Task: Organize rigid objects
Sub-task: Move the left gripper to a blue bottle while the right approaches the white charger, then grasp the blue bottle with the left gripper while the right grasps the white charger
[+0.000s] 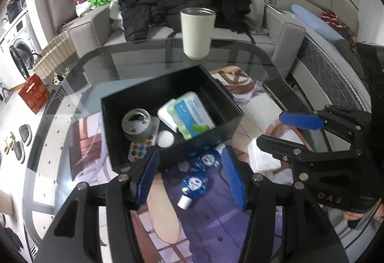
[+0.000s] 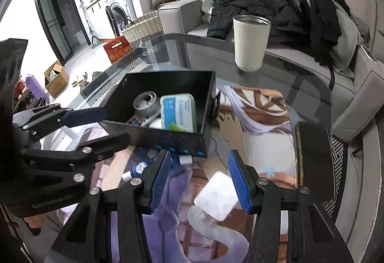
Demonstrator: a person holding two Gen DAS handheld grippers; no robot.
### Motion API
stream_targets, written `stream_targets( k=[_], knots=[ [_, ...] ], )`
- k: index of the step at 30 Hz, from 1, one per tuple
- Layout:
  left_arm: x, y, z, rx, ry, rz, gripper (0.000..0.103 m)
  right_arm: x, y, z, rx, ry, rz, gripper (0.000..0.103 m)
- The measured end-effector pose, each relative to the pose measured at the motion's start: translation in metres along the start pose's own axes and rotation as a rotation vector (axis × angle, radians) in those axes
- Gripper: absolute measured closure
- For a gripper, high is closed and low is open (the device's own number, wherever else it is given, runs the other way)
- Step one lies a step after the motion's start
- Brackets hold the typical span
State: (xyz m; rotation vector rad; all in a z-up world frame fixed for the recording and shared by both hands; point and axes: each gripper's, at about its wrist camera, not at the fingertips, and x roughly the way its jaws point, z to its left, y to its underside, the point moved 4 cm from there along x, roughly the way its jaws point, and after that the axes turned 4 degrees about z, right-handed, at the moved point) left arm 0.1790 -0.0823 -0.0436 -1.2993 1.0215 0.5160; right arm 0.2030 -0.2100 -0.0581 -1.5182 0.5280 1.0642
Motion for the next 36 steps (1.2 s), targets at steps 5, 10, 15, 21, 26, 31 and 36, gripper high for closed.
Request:
stream_targets(
  k=[5,10,15,21,26,31,36],
  knots=[
    [0.01,0.019,-0.015,0.051,0.015,0.051,0.049,0.013,0.02,-0.01,-0.002,0.016,0.054,0.052],
    [0.028,0.036,-0.026,0.109,0.01,0.115,0.049,0.029,0.036,-0.026,0.026,0.024,0.105,0.052],
    [0.045,0.043,-0.021,0.123,-0.017,0.158,0.049,0.043,0.044,-0.033,0.059,0.005,0.143,0.052],
    [0.063,0.051,-0.013,0.123,-0.035,0.203,0.051,0.048,0.042,-0.029,0.058,-0.014,0.144,0.052],
    [0.071,0.051,-0.008,0.118,-0.036,0.215,0.054,0.053,0.037,-0.025,0.055,-0.017,0.14,0.049],
    [0.075,0.044,-0.008,0.116,-0.034,0.205,0.054,0.058,0.035,-0.025,0.067,-0.032,0.149,0.047],
    [0.08,0.041,-0.009,0.114,-0.027,0.203,0.057,0.065,0.036,-0.02,0.048,-0.03,0.17,0.047]
  ],
)
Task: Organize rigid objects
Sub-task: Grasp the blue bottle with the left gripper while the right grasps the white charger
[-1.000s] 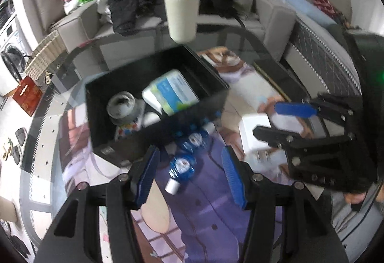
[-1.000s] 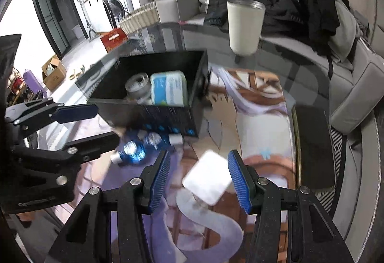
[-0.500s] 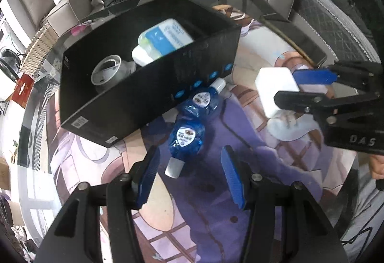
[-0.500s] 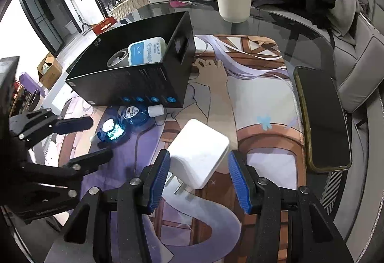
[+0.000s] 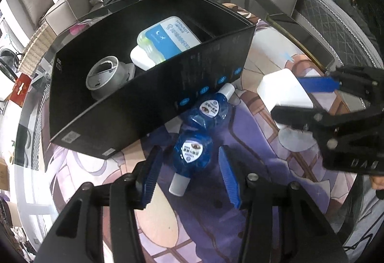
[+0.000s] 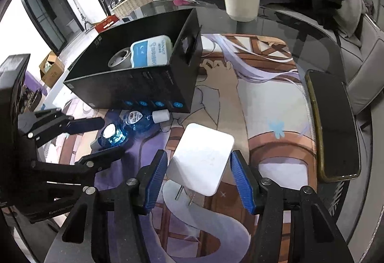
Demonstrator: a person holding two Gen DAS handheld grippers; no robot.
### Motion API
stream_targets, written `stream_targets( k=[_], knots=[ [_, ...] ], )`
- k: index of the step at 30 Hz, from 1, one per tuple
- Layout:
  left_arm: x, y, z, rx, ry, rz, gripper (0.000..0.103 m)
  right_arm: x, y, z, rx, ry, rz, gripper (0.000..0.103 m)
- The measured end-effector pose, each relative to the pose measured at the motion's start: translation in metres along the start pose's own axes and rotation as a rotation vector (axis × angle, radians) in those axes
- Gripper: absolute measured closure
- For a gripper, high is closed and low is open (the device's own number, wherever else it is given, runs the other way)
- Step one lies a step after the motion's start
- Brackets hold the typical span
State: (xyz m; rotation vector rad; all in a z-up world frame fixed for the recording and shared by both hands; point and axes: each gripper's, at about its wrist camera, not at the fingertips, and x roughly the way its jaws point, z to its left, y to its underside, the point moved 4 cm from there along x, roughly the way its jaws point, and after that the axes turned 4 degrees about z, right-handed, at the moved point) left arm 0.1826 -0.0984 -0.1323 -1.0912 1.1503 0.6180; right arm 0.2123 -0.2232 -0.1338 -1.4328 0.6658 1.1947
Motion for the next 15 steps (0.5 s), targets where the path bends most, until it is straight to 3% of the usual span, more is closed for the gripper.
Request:
stream_targets(
  k=[4,15],
  knots=[
    [-0.001,0.0,-0.001,-0.005,0.026,0.0,0.073,0.006,0.0,0.004,-0.026,0.013,0.01,0.049],
    [-0.006,0.016,0.01,-0.052,0.044,0.014,0.073,0.011,0.0,0.037,-0.096,-0.021,0.031,0.054]
  ],
)
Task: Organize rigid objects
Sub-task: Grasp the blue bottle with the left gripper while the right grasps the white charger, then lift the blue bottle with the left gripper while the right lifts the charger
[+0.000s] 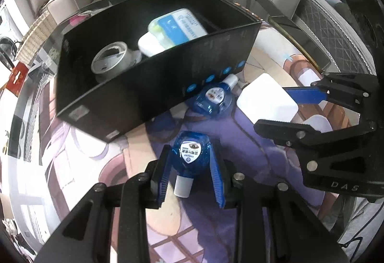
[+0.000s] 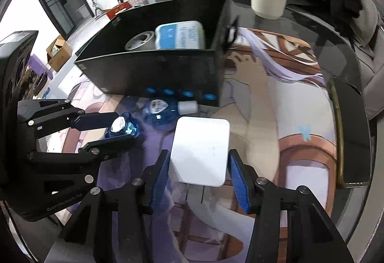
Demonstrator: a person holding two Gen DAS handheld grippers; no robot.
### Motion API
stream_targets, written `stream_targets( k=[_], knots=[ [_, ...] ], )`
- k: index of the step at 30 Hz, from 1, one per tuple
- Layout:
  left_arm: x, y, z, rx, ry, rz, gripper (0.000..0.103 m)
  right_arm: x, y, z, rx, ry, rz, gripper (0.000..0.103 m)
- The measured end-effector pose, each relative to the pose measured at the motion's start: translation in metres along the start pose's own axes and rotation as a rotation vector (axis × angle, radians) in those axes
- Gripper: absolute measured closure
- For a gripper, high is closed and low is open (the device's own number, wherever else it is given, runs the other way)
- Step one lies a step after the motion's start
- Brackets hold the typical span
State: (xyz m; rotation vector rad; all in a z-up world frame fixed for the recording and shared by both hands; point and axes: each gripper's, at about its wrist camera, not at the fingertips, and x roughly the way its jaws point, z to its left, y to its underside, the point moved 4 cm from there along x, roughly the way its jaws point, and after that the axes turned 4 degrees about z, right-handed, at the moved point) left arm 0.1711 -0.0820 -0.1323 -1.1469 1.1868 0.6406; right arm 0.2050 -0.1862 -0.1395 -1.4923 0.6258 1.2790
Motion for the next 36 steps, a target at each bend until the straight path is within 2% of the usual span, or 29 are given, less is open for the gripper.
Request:
stream_targets(
  k=[5,15,21,29,36],
  knots=[
    [-0.005,0.013,0.014,-0.043,0.024,0.014,0.073,0.003,0.001,0.023,-0.031,-0.009,0.007,0.054],
    [-0.009,0.026,0.029,-0.06,0.019,0.009,0.073,0.01,-0.003,0.053,-0.065,-0.016,0.015,0.054],
    [-0.011,0.027,0.03,-0.056,0.003,0.0,0.073,0.014,-0.011,0.053,-0.069,-0.018,0.012,0.055],
    [-0.025,0.021,0.027,-0.036,-0.02,-0.06,0.073,0.004,-0.009,0.049,-0.069,-0.02,-0.013,0.058],
    [-0.021,0.021,0.03,-0.049,-0.001,-0.036,0.073,0.001,-0.005,0.046,-0.05,-0.038,-0.034,0.058]
  ],
)
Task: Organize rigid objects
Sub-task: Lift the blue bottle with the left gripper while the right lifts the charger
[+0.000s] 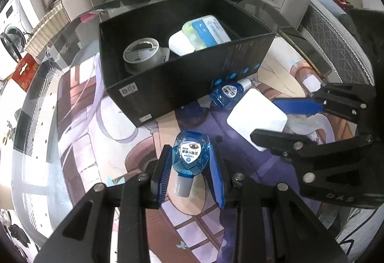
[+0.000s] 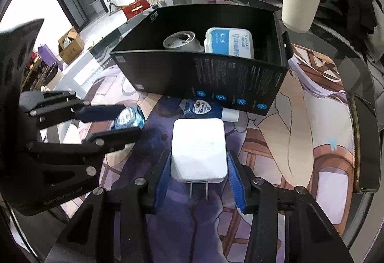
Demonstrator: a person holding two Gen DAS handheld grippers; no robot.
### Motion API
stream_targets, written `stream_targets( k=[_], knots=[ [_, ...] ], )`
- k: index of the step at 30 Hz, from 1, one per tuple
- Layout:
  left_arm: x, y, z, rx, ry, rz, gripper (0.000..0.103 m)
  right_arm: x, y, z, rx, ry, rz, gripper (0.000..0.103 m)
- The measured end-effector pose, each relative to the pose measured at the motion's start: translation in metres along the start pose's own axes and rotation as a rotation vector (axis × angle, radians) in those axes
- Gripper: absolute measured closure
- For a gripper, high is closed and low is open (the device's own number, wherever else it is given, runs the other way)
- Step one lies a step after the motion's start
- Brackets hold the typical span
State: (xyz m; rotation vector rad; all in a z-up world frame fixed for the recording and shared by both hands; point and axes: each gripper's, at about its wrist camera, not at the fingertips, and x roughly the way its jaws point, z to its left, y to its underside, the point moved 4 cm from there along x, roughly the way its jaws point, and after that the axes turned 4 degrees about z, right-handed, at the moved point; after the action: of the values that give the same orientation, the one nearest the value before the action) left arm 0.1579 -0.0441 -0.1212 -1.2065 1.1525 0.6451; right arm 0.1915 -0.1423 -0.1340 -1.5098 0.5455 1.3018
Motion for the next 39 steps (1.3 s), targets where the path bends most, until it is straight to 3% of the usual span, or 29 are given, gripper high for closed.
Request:
stream_targets(
  k=[4,16,24,32,39],
  knots=[
    [0.001,-0.001,0.0,-0.004,0.001,0.003,0.073,-0.006,-0.003,0.0,0.011,0.003,-0.028,0.057],
    [0.002,0.0,0.002,-0.006,0.005,0.008,0.073,0.017,-0.002,0.004,-0.021,0.043,0.028,0.056],
    [-0.005,-0.002,0.0,-0.002,0.004,-0.018,0.074,0.012,0.0,0.006,-0.036,0.04,0.01,0.058],
    [-0.029,-0.009,-0.003,0.002,0.005,-0.104,0.074,-0.009,-0.002,0.008,-0.032,0.027,-0.052,0.058],
    [-0.063,-0.017,0.001,-0.014,0.008,-0.233,0.074,-0.046,-0.007,0.013,-0.038,0.047,-0.194,0.058]
  ],
)
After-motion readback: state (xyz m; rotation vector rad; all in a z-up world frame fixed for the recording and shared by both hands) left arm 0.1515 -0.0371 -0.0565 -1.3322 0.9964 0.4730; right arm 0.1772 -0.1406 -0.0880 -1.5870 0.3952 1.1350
